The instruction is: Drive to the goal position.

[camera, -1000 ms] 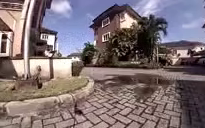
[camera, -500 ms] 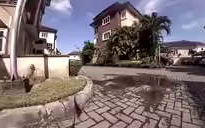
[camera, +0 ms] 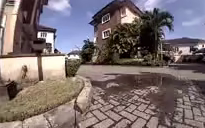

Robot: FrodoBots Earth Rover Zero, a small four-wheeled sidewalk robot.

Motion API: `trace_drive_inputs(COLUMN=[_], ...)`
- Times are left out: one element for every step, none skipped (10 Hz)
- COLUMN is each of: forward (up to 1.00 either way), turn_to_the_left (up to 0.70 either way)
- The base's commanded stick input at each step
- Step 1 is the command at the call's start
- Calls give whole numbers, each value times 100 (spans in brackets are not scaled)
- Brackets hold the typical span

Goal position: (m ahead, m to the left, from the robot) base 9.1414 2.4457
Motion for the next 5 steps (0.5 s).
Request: trace_drive_inputs(forward=[69,69,69,69,69], turn_to_the_left=[3,3,3,3,3])
